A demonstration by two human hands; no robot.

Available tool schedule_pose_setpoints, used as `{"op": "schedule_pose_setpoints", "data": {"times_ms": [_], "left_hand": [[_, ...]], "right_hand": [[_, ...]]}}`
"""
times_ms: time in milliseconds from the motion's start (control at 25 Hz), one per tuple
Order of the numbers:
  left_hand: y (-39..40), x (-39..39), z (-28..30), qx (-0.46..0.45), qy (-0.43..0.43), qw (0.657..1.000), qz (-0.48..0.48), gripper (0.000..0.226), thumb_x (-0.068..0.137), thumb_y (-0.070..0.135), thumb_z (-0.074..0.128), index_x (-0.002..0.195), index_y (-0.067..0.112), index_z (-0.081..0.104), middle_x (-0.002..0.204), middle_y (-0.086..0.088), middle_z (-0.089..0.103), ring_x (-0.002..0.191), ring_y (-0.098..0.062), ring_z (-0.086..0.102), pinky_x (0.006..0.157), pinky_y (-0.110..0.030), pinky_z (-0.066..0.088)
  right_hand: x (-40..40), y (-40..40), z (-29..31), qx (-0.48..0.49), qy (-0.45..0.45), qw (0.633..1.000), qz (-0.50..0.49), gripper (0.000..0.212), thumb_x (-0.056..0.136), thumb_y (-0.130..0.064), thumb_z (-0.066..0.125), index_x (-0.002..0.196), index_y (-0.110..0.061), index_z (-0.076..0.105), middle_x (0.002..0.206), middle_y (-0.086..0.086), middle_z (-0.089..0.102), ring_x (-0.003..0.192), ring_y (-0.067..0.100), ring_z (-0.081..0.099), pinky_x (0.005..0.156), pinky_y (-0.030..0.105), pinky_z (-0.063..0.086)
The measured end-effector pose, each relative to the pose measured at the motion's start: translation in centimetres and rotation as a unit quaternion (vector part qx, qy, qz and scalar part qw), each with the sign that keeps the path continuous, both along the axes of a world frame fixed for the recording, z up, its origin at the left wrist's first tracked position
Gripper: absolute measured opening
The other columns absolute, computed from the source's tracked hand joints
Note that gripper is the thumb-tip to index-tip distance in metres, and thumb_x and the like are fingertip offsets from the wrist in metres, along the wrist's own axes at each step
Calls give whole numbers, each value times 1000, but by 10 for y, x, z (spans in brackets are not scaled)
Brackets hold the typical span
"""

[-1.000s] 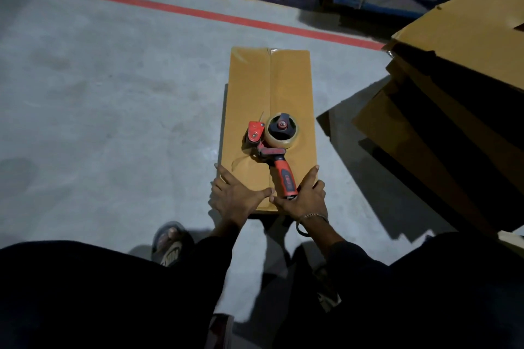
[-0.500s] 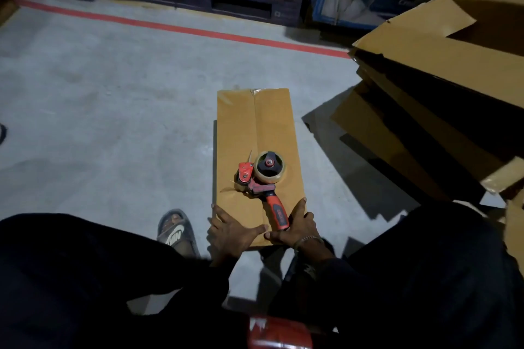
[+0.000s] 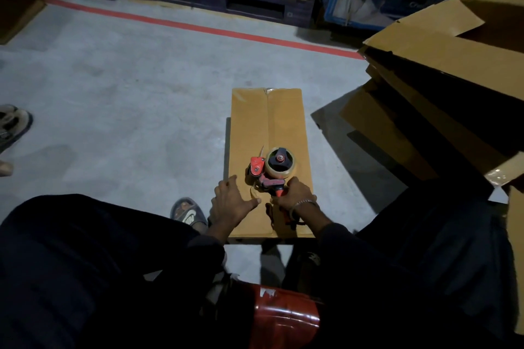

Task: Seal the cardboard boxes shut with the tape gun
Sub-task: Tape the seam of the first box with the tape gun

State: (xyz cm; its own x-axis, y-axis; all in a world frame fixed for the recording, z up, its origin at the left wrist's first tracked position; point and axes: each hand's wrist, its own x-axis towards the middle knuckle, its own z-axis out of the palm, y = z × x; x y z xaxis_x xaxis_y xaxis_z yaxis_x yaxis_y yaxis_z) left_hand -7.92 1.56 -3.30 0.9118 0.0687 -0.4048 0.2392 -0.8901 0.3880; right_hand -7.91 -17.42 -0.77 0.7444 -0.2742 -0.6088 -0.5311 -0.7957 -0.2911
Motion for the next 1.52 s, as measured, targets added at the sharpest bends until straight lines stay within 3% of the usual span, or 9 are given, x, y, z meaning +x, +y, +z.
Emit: {"op": "schedule_pose_setpoints", "data": {"times_ms": [200,400,560,720,840,1000,1280,1440,1520], "left_hand": [[-13,13,-5,-18,51,998,-44,93,67,79,72,140,26,50,141,-4,48,135,-30,42,104,-49,45],[-12,21,6,-165,-35,985,32,20,98,27,68,116,17,70,107,-4,72,103,-26,67,74,-31,47],[-6,30,47,-205,-58,977,-14,7,97,19,71,94,24,75,84,18,68,81,-1,65,61,-10,43],[-6,66,109,-223,-47,960,-163,2,92,23,78,92,22,79,85,11,75,79,-4,70,76,-35,60],[-7,88,163,-174,-113,943,-261,13,88,34,83,96,23,82,87,13,78,79,-2,70,75,-37,61],[-7,112,208,-185,-165,919,-307,13,90,34,81,99,26,84,84,13,78,77,-2,71,71,-34,59],[-3,150,227,-176,-68,917,-352,16,83,39,86,96,31,85,89,17,78,89,-5,70,79,-33,58],[-16,163,220,-4,-185,941,-283,55,72,74,77,108,33,79,84,9,69,81,-14,65,63,-31,47],[-23,166,214,15,-136,970,-202,65,70,76,78,111,27,72,81,5,72,79,-15,66,66,-31,49]], "right_hand": [[3,-5,-1,152,72,981,-96,34,75,-36,74,101,-16,67,91,6,73,80,27,69,72,35,59],[15,-5,13,256,62,946,-189,35,60,-19,56,87,-3,71,69,22,72,55,35,64,56,47,54],[20,-21,75,283,90,938,-179,17,66,-10,57,71,2,68,60,18,65,40,22,50,47,23,40],[29,-49,142,289,115,934,-175,25,75,-2,50,54,-12,46,47,6,45,32,15,35,38,15,27],[31,-72,175,328,121,920,-179,24,88,-8,55,65,-11,52,49,2,47,32,10,38,35,14,31],[19,-87,183,426,116,876,-192,32,92,-38,72,77,-12,61,58,0,48,38,8,41,35,17,36],[36,-99,176,482,131,841,-206,43,88,-44,62,89,-1,69,69,8,54,40,11,41,38,19,37],[45,-103,178,481,72,846,-220,33,99,-33,56,88,-3,62,66,6,57,42,11,44,37,20,37],[50,-101,181,499,28,838,-219,29,103,-31,56,91,-6,61,67,4,61,44,11,50,37,20,40]]}}
